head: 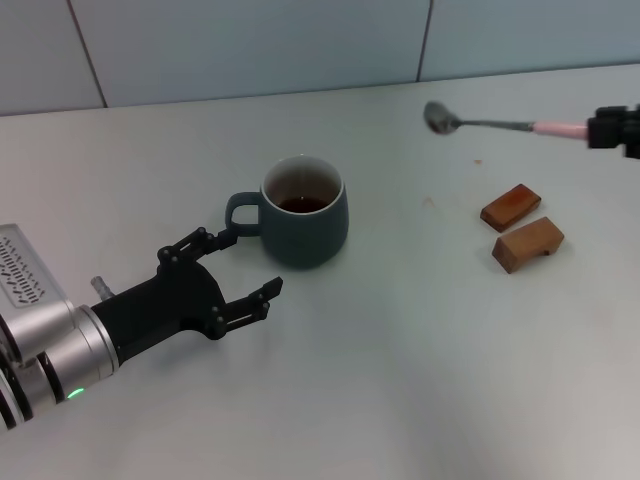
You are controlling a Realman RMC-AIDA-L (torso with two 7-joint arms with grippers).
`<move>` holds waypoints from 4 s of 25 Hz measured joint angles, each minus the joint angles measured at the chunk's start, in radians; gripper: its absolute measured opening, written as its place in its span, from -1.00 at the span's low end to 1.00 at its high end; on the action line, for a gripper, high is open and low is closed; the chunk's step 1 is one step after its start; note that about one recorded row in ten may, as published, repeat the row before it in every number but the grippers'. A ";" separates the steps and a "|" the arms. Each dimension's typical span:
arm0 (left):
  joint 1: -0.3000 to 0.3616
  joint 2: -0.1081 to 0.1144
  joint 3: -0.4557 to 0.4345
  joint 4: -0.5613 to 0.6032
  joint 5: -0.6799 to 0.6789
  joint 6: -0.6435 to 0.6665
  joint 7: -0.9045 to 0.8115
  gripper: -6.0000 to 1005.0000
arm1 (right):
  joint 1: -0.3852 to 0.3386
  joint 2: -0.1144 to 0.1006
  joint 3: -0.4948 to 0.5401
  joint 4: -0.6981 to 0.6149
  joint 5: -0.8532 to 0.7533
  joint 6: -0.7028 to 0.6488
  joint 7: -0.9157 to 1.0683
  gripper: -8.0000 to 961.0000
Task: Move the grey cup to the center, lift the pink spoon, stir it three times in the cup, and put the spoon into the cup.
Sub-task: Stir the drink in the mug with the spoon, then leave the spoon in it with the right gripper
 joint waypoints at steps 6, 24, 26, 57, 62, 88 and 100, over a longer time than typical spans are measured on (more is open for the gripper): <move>0.000 0.000 0.000 -0.001 -0.001 0.000 0.001 0.69 | 0.113 -0.009 -0.135 -0.057 -0.179 0.014 0.135 -0.75; 0.010 0.002 -0.006 0.001 -0.005 0.002 -0.003 0.69 | 0.573 -0.102 -0.178 0.350 -0.422 0.007 0.318 -0.74; 0.010 0.003 -0.012 0.003 -0.006 0.002 -0.003 0.69 | 0.600 -0.106 -0.178 0.395 -0.442 0.011 0.318 -0.74; 0.005 0.004 -0.026 0.015 -0.008 0.008 -0.027 0.69 | 0.819 -0.114 -0.302 0.960 -0.570 0.289 0.218 -0.73; 0.002 0.002 -0.025 0.015 -0.008 0.008 -0.027 0.69 | 0.841 -0.112 -0.329 0.998 -0.573 0.322 0.214 -0.73; 0.001 0.002 -0.020 0.008 -0.001 0.008 -0.020 0.69 | 0.936 -0.094 -0.333 1.142 -0.672 0.406 0.210 -0.73; 0.005 0.002 -0.020 0.007 0.000 0.008 -0.019 0.69 | 0.982 -0.068 -0.332 1.152 -0.691 0.444 0.200 -0.72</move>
